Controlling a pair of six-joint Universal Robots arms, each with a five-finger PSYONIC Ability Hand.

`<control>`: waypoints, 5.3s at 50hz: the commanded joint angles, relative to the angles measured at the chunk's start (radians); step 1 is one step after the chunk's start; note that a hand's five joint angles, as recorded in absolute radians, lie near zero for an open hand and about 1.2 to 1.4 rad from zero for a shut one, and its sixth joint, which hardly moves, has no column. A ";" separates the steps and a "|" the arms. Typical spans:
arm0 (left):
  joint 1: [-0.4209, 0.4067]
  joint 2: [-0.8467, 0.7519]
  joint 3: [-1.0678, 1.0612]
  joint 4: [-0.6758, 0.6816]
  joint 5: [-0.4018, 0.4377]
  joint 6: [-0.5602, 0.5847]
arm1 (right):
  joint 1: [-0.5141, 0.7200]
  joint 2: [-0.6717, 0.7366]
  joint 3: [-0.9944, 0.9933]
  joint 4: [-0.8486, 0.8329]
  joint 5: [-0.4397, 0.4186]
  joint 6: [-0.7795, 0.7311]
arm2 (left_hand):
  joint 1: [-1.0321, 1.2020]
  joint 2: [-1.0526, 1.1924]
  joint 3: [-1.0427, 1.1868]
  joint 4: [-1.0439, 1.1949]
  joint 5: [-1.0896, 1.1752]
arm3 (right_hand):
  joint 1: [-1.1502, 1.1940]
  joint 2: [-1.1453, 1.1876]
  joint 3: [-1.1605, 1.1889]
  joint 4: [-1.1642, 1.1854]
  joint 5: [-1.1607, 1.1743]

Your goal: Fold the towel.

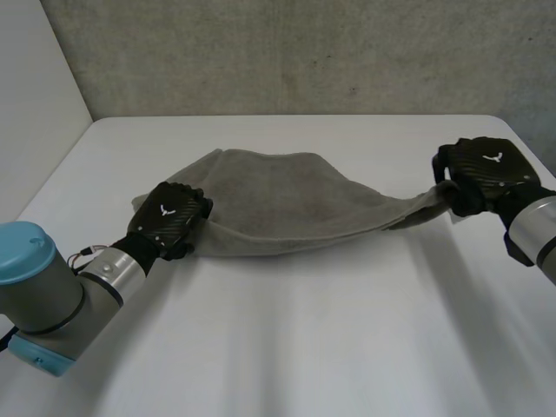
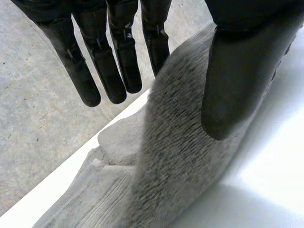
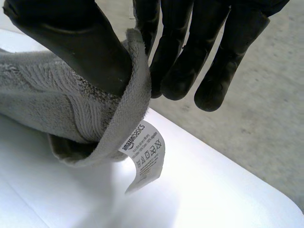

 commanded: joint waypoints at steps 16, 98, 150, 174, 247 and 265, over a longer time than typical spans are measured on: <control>0.066 -0.005 0.013 -0.036 0.016 0.114 | -0.014 0.113 0.003 -0.045 0.005 -0.015 | -0.180 -0.191 -0.200 -0.200 -0.173 | 0.059 0.070 0.069 0.059 0.055; 0.032 -0.551 1.096 -0.826 0.005 0.231 | 0.021 0.159 0.025 -0.044 0.013 -0.084 | 0.706 0.695 0.686 0.686 0.713 | 0.059 0.070 0.069 0.059 0.055; -0.034 -0.352 0.814 -0.957 0.088 0.467 | 0.038 0.158 0.037 -0.044 0.014 -0.107 | -0.148 -0.159 -0.168 -0.168 -0.141 | 0.059 0.070 0.069 0.059 0.055; -0.052 -0.308 0.721 -1.101 0.109 0.599 | 0.044 0.155 0.038 -0.044 0.016 -0.107 | -0.063 -0.074 -0.083 -0.083 -0.056 | 0.059 0.070 0.069 0.059 0.055; -0.045 -0.127 1.497 -0.388 -0.230 -0.183 | 0.359 0.420 -1.445 0.157 0.431 -0.213 | 0.706 0.695 0.686 0.686 0.713 | 0.059 0.070 0.069 0.059 0.055; 0.021 0.016 0.604 -0.267 -0.150 -0.162 | 0.251 0.276 -0.700 0.146 0.067 -0.174 | 0.706 0.695 0.686 0.686 0.713 | 0.059 0.070 0.069 0.059 0.055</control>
